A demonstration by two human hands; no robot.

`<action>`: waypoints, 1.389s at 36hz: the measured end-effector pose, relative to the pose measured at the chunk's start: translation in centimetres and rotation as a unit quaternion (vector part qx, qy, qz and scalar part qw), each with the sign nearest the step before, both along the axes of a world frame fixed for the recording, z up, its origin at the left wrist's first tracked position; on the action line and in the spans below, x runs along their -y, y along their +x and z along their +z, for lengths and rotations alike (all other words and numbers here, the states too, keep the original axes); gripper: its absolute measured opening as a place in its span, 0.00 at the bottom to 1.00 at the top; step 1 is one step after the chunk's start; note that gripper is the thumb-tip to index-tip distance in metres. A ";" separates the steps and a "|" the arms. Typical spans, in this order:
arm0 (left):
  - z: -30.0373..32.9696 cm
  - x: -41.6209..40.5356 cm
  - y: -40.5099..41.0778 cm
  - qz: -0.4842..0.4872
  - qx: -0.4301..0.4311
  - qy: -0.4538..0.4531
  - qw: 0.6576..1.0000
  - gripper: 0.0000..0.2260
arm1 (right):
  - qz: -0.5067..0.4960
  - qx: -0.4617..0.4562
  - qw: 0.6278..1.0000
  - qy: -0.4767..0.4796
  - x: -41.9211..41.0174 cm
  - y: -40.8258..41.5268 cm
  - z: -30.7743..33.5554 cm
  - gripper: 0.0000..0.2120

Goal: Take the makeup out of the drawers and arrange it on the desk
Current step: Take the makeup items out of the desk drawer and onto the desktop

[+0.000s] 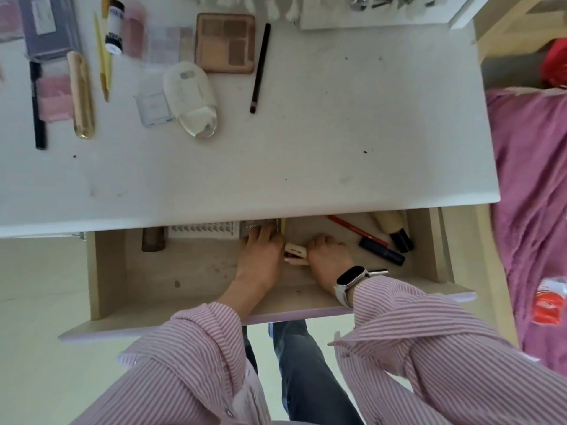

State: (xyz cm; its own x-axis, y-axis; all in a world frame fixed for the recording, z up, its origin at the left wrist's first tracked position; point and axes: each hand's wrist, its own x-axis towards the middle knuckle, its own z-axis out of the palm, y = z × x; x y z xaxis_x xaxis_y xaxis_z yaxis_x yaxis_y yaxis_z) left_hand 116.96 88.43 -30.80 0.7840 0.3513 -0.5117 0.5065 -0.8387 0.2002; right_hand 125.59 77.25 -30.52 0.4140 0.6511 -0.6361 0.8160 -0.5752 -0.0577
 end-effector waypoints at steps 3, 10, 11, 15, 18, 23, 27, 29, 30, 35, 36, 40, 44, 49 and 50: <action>0.0 -0.3 0.0 0.050 -0.001 0.012 0.999 0.17 | 0.027 -0.009 1.000 -0.008 -0.2 0.1 0.1 0.16; -0.1 0.6 1.3 0.159 0.013 0.023 0.987 0.29 | 0.031 -0.058 0.998 -0.025 0.7 1.7 0.8 0.13; -0.2 0.9 1.6 0.176 0.022 0.028 0.984 0.29 | 0.023 -0.059 0.998 -0.020 1.1 2.0 1.0 0.12; -0.6 1.3 2.4 0.187 -0.020 0.045 0.981 0.27 | -0.007 -0.044 0.999 -0.008 2.8 3.2 1.8 0.10; -1.1 1.3 2.3 0.167 -0.027 0.047 0.984 0.27 | -0.033 -0.022 0.999 0.017 3.7 3.9 2.4 0.09; -1.1 1.6 1.2 0.075 -0.051 0.033 0.995 0.27 | -0.061 -0.013 0.998 0.031 4.2 4.5 3.2 0.08; -1.1 1.4 0.7 0.083 -0.046 0.027 0.995 0.20 | -0.076 -0.018 0.996 0.033 4.5 4.4 3.4 0.09; -1.2 1.5 0.9 0.078 -0.065 0.030 0.994 0.22 | -0.082 -0.026 0.996 0.037 4.8 4.4 3.4 0.08; -1.3 1.5 1.1 0.070 -0.072 0.032 0.994 0.23 | -0.084 -0.029 0.995 0.040 4.9 4.3 3.4 0.08; -1.4 2.3 2.1 0.040 -0.081 0.055 0.994 0.18 | -0.090 -0.028 0.994 0.052 5.3 4.4 3.5 0.08; -1.5 2.4 2.1 0.036 -0.085 0.059 0.994 0.18 | -0.091 -0.026 0.994 0.054 5.3 4.5 3.5 0.08; -1.6 2.3 1.6 -0.014 -0.090 0.076 0.993 0.17 | -0.088 -0.024 0.994 0.060 5.3 4.3 3.8 0.09; -1.4 1.7 0.9 -0.127 -0.080 0.073 0.986 0.18 | -0.098 -0.033 0.992 0.067 5.3 4.0 3.7 0.09; -1.5 0.2 -0.5 -0.247 0.006 0.125 0.961 0.10 | -0.105 -0.046 0.991 0.065 5.2 3.6 3.6 0.15; -1.7 -0.1 -0.8 -0.250 0.022 0.131 0.959 0.11 | -0.105 -0.047 0.991 0.065 5.2 3.6 3.5 0.14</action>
State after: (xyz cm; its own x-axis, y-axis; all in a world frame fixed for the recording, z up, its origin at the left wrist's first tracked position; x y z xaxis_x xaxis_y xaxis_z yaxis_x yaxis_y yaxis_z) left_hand 116.12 88.50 -32.48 0.9065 0.0372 -0.4206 0.0231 -0.9990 -0.0387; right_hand 129.14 72.06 -26.98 0.4911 0.6365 -0.5947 0.6668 -0.7140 -0.2134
